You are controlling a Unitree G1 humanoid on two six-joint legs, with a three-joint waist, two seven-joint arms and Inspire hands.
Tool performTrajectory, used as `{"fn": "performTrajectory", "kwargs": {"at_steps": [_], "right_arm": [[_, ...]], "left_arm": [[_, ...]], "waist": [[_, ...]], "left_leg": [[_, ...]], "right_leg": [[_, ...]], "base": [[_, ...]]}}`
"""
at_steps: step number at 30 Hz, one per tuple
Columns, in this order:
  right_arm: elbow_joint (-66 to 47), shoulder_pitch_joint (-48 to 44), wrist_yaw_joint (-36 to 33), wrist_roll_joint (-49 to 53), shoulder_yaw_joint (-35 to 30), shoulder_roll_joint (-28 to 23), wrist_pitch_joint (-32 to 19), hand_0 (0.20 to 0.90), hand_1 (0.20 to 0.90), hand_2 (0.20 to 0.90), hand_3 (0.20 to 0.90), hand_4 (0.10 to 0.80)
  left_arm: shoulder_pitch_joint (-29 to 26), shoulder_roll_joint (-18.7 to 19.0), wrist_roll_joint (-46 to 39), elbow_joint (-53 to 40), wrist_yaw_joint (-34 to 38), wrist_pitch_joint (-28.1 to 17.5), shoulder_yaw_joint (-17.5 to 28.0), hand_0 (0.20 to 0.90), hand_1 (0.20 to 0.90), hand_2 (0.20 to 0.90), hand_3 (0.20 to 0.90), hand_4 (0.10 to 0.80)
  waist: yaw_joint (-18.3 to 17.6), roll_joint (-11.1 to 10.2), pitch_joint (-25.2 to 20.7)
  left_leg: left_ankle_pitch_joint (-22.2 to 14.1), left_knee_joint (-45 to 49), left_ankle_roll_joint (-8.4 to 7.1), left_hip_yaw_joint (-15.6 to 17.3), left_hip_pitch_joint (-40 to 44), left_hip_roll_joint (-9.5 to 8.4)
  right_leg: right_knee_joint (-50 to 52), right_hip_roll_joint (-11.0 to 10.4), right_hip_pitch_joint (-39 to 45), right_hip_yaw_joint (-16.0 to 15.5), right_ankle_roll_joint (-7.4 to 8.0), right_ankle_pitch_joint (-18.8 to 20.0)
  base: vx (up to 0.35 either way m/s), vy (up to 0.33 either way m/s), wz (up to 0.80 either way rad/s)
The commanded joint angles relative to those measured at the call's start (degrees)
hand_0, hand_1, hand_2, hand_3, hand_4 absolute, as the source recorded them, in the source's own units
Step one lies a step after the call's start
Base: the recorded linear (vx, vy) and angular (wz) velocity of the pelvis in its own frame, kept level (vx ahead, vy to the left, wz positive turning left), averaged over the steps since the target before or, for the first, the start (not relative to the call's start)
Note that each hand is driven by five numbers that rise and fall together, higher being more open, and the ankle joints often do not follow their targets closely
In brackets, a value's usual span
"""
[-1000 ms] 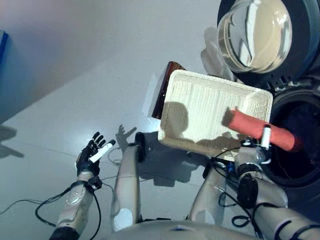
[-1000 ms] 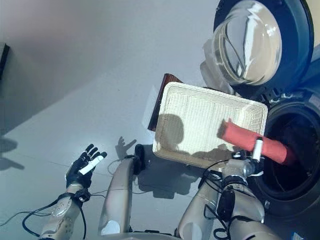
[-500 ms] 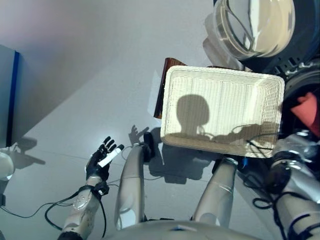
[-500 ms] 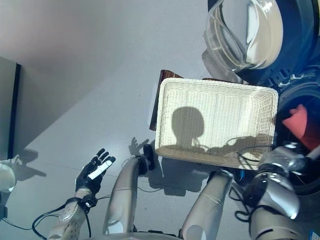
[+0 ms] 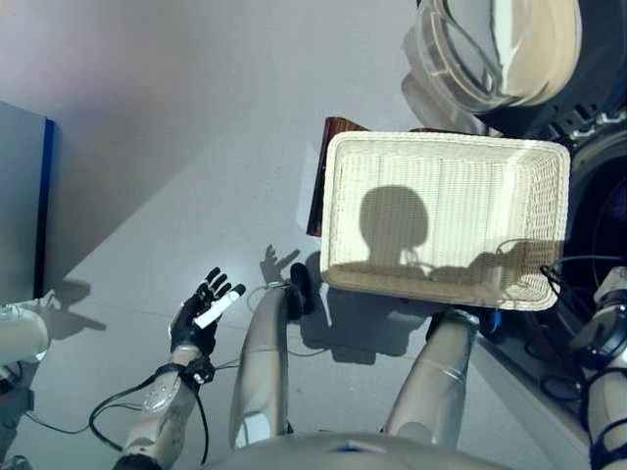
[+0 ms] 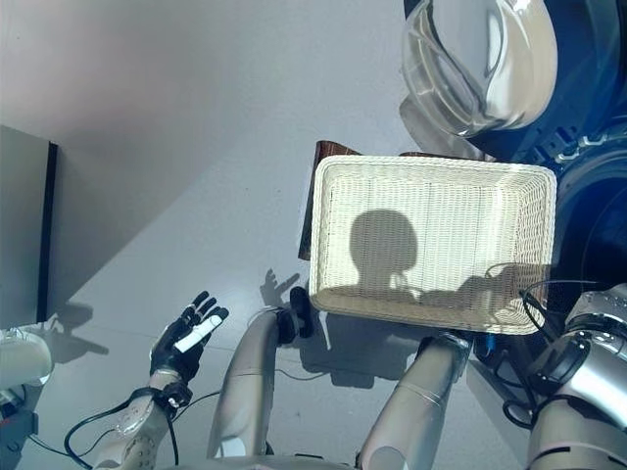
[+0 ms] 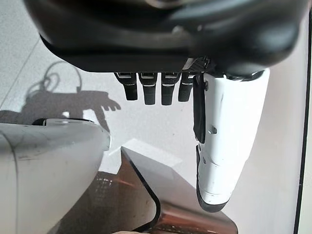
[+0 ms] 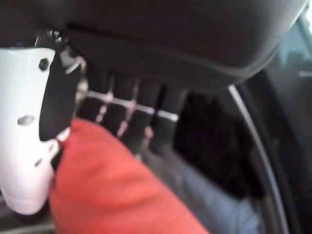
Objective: Pick up the clothes and place them into the washing machine
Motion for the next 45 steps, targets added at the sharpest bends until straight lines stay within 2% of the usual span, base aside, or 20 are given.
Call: {"fn": "performTrajectory", "kwargs": {"at_steps": [1,2,3,12,18,24,28,37,42,44,45], "right_arm": [[1.08,5.33,-1.06,-1.58,1.12,-7.28,-5.05,0.2,0.2,0.2,0.2,0.3],[0.89,5.29,-0.9,-1.48,1.41,-6.78,-5.06,0.409,0.409,0.409,0.409,0.449],[0.74,5.36,-0.57,-1.66,1.74,-6.42,-4.78,0.9,0.9,0.9,0.9,0.8],[0.63,4.84,0.5,-1.44,3.61,-2.85,-4.54,0.9,0.9,0.9,0.9,0.8],[-1.44,7.6,2.75,-3.96,5.42,3.52,-2.85,0.9,0.9,0.9,0.9,0.8],[-2.26,12.65,5.32,-9.96,9.02,10.71,1.08,0.9,0.9,0.9,0.9,0.8],[-3.51,16.92,8.0,-15.87,13.53,16.4,4.04,0.9,0.9,0.9,0.9,0.8],[-5.16,20.94,9.32,-25.91,20.21,22.79,7.16,0.9,0.9,0.9,0.9,0.8],[-8.35,23.22,10.2,-37.04,29.35,27.26,9.93,0.9,0.9,0.9,0.9,0.8],[-10.38,24.94,11.62,-40.49,33.44,30.07,10.37,0.9,0.9,0.9,0.9,0.8],[-10.46,25.01,11.6,-40.52,33.49,30.13,10.38,0.9,0.9,0.9,0.9,0.8]], "left_arm": [[2.22,2.24,-0.52,-0.43,1.05,-2.7,1.79,0.9,0.9,0.9,0.9,0.8],[2.3,2.32,-0.65,-0.52,1.09,-2.76,1.97,0.9,0.9,0.9,0.9,0.8],[2.22,2.39,-0.64,-0.6,1.22,-2.88,2.09,0.9,0.9,0.9,0.9,0.8],[1.68,2.52,-1.48,-0.37,1.71,-3.41,3.7,0.9,0.9,0.9,0.9,0.8],[1.33,1.74,-1.89,-0.46,1.33,-3.69,4.13,0.9,0.9,0.9,0.9,0.8],[1.17,1.08,-1.96,-0.02,0.48,-4.33,5.74,0.9,0.9,0.9,0.9,0.8],[0.39,0.29,-2.01,0.21,0.48,-5.32,8.18,0.9,0.9,0.9,0.9,0.8],[0.3,-1.77,-0.9,0.78,-0.08,-5.61,9.08,0.9,0.9,0.9,0.9,0.8],[-0.4,-3.17,0.8,2.6,0.28,-5.7,9.76,0.9,0.9,0.9,0.9,0.8],[-1.64,-4.36,2.19,6.05,0.67,-5.56,10.21,0.9,0.9,0.9,0.9,0.8],[-1.65,-4.37,2.2,6.14,0.65,-5.6,10.25,0.9,0.9,0.9,0.9,0.8]], "waist": [[-1.73,-0.04,-2.28],[-1.72,-0.16,-2.44],[-1.65,-0.25,-2.54],[-1.24,-1.2,-3.37],[-1.0,-2.41,-3.21],[-1.04,-4.23,-3.45],[-1.08,-5.98,-3.78],[-0.8,-7.99,-4.87],[-0.47,-9.4,-5.11],[-0.74,-10.12,-5.65],[-0.77,-10.15,-5.53]], "left_leg": [[1.78,-6.59,-8.54,-5.14,4.96,5.35],[1.77,-6.61,-8.51,-5.07,4.98,5.34],[1.77,-6.62,-8.51,-5.05,4.97,5.34],[3.17,-9.12,-8.71,-5.11,5.69,5.31],[5.41,-13.37,-9.13,-5.4,8.08,5.19],[8.33,-19.51,-9.54,-5.66,12.28,4.45],[10.12,-23.07,-9.88,-6.24,15.23,4.4],[12.92,-29.45,-10.01,-6.31,22.06,4.52],[14.19,-32.53,-10.11,-6.33,27.21,5.62],[14.56,-34.07,-10.22,-6.19,30.21,6.42],[14.6,-34.22,-10.23,-6.14,30.48,6.44]], "right_leg": [[-0.7,-0.95,-1.89,0.36,0.04,3.8],[-0.79,-0.87,-1.96,0.45,0.04,3.88],[-0.88,-0.86,-1.91,0.43,0.03,3.92],[-3.82,-0.36,0.04,-0.54,-0.04,5.28],[-8.1,0.19,4.33,-2.68,-0.06,6.8],[-14.24,0.76,10.89,-5.77,0.05,8.87],[-18.27,1.01,15.25,-7.66,0.12,10.53],[-23.94,1.43,23.08,-10.67,0.29,12.82],[-26.27,2.43,27.73,-11.9,0.29,13.13],[-27.74,3.04,30.06,-12.2,0.29,13.13],[-27.83,3.05,30.29,-12.22,0.29,13.14]], "base": [[0.006,0.007,-0.07],[0.008,0.002,-0.06],[0.0,0.0,0.0],[0.002,-0.008,0.0],[0.011,-0.043,0.01],[0.046,-0.065,0.09],[0.068,-0.077,0.07],[0.073,-0.037,0.06],[0.087,-0.034,0.01],[0.103,-0.032,-0.1],[0.091,-0.026,-0.12]]}}
